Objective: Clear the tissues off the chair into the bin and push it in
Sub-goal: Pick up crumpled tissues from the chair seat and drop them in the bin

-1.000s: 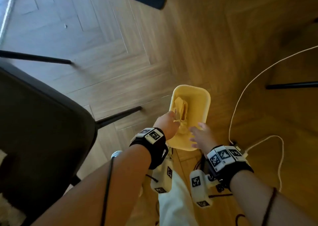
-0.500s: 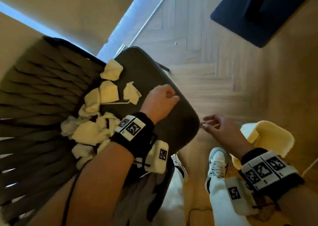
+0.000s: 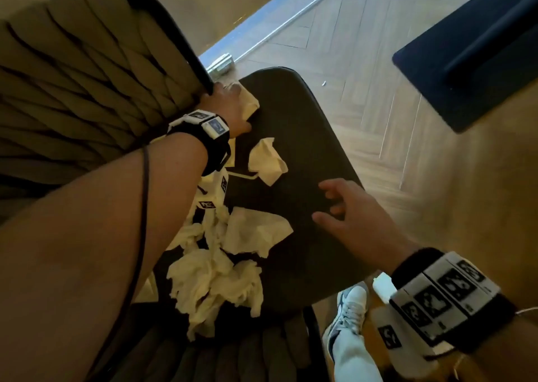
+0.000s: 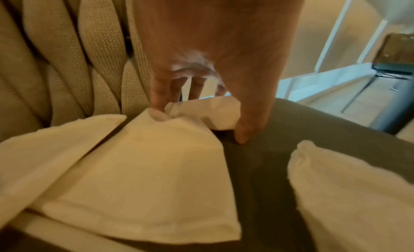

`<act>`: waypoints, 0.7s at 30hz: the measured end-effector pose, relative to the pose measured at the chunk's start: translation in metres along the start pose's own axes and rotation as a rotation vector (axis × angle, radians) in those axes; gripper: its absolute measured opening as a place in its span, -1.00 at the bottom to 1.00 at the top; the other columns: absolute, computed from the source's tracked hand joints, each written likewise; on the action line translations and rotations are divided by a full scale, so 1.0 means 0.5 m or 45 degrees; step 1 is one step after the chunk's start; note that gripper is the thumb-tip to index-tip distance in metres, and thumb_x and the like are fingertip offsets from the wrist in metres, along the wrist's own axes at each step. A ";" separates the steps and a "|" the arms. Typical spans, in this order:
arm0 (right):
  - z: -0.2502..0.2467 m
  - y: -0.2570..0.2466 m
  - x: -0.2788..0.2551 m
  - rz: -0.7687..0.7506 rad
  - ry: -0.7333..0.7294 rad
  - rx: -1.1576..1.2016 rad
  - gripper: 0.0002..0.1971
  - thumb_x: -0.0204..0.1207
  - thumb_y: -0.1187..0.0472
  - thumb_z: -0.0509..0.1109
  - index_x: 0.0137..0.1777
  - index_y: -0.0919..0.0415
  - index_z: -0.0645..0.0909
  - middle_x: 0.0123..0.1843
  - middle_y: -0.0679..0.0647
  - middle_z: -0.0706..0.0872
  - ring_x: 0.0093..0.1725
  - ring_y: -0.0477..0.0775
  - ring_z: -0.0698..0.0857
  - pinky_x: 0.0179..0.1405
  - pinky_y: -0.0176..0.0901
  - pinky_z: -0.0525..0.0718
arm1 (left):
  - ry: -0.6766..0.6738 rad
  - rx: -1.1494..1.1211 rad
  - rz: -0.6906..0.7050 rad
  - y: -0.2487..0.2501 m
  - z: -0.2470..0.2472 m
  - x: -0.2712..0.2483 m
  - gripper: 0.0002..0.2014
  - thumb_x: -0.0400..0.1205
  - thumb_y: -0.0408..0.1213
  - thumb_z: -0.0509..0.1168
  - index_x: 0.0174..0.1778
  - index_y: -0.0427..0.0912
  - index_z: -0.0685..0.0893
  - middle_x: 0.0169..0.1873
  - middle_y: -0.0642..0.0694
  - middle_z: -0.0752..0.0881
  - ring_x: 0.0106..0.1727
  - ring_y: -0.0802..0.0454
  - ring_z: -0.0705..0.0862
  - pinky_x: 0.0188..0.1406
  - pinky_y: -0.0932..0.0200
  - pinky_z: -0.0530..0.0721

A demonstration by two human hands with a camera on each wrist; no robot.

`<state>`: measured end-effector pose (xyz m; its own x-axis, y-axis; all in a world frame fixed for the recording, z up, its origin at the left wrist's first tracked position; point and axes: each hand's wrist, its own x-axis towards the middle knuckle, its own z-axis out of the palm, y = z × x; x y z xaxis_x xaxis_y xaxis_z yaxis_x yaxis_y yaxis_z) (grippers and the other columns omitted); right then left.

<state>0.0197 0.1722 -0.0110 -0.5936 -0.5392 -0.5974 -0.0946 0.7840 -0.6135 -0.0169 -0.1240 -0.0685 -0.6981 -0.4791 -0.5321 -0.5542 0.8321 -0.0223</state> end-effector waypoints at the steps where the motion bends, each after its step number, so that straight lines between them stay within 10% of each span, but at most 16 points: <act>1: 0.002 -0.030 0.023 -0.036 0.008 -0.088 -0.39 0.46 -0.03 0.45 0.49 -0.12 0.31 0.36 -0.08 0.48 0.19 -0.09 0.60 0.17 -0.11 0.67 | 0.046 0.010 0.030 -0.006 -0.002 0.000 -0.23 0.44 0.02 0.42 0.53 0.01 0.22 0.48 -0.27 0.35 0.32 -0.44 0.50 0.15 -0.24 0.62; 9: 0.057 -0.189 0.215 -0.265 -0.108 -0.948 -0.01 0.33 -0.02 0.56 0.64 -0.11 0.00 0.62 0.16 0.16 0.48 0.31 0.36 0.27 0.21 0.61 | 0.249 -0.435 0.130 -0.099 -0.105 -0.035 -0.84 0.53 -0.06 0.27 -0.25 -0.07 0.56 -0.19 -0.13 0.65 -0.08 -0.19 0.69 -0.26 0.10 0.51; 14: 0.088 -0.185 0.258 -0.234 -0.211 -1.021 -0.30 0.43 0.23 0.49 0.54 0.04 0.27 0.51 0.20 0.30 0.41 0.32 0.45 0.24 0.16 0.63 | -0.400 -0.392 0.143 -0.156 -0.096 -0.073 -0.48 0.50 -0.12 0.44 0.38 -0.11 0.52 0.11 -0.11 0.59 -0.01 -0.08 0.60 -0.28 0.11 0.70; 21: 0.075 -0.185 0.166 -0.458 -0.173 -0.768 -0.54 0.50 0.18 0.40 0.39 0.02 0.43 0.31 0.04 0.47 0.11 -0.01 0.58 0.11 -0.11 0.67 | -0.220 -0.181 0.236 -0.158 -0.022 -0.048 -0.33 0.38 0.02 0.52 0.36 -0.10 0.46 0.33 -0.21 0.45 0.27 -0.21 0.50 0.02 0.01 0.49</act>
<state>0.0095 0.0435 -0.0233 -0.3411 -0.7993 -0.4947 -0.7147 0.5624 -0.4158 0.0388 -0.1810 -0.0447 -0.7123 -0.2580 -0.6527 -0.4913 0.8475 0.2012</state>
